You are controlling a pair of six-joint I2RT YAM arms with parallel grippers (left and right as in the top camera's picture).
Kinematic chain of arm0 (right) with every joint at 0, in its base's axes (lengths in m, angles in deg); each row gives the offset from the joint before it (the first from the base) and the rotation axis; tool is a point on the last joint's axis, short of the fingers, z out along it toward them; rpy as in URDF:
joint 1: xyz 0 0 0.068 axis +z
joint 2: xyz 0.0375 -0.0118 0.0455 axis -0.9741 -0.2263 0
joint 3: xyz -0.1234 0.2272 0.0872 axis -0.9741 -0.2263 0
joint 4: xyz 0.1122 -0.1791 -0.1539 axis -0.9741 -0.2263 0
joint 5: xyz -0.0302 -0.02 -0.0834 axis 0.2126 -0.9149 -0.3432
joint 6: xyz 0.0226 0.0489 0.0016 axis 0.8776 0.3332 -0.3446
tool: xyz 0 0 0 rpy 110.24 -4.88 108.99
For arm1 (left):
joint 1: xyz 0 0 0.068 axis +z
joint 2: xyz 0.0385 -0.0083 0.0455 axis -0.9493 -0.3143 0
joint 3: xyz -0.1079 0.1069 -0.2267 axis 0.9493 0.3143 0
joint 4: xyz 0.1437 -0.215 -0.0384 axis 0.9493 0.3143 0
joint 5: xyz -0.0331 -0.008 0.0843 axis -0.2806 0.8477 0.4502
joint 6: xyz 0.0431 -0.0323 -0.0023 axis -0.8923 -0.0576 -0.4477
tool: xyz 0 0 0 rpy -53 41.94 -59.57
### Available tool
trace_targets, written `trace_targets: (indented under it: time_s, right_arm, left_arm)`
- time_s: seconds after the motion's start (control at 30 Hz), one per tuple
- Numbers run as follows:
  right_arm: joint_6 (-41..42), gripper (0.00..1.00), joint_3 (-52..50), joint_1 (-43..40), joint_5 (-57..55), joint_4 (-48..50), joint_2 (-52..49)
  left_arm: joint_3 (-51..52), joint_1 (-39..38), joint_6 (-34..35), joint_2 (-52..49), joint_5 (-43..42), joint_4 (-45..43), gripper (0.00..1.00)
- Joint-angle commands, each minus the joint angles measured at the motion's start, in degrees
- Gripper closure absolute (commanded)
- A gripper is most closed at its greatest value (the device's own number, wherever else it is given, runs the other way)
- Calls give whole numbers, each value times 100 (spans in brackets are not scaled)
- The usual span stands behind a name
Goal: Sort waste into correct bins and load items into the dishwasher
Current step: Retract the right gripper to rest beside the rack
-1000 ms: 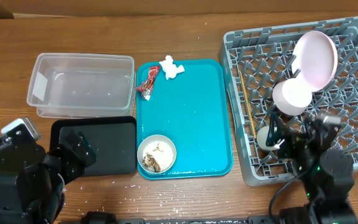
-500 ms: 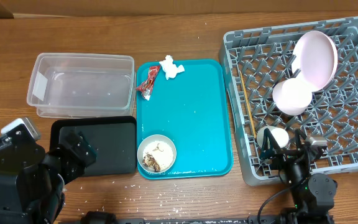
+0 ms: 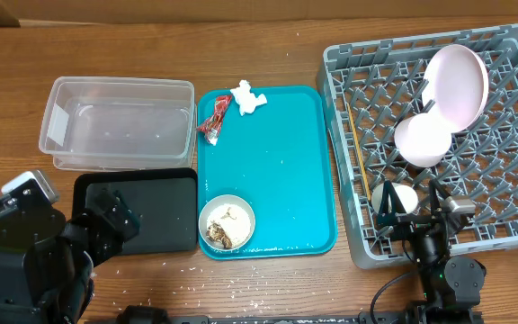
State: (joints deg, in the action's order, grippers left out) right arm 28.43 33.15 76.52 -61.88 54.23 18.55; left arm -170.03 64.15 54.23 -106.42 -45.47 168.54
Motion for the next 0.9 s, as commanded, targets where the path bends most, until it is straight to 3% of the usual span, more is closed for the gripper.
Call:
trace_targets:
  time_s: [0.0,0.4,0.57,0.63,0.73,0.87]
  right_arm:
    - [-24,0,-61,-20,-50,37,57]
    - [-24,0,-61,-20,-50,37,57]
    - [-22,0,-61,-20,-50,37,57]
    - [-24,0,-61,-20,-50,37,57]
    - [-24,0,-61,-20,-50,37,57]
    - [-24,0,-61,-20,-50,37,57]
  left_arm:
    - [-72,-11,76,7,98,-7,0]
    - [-72,-11,79,7,98,-7,0]
    - [2,-13,466,-24,-645,-448,0]
    - [155,-13,173,-153,-1360,-826,7]
    - [415,-63,-225,-684,-2317,-1123,7]
    - [538,-555,-782,-1926,-2260,-1471,16]
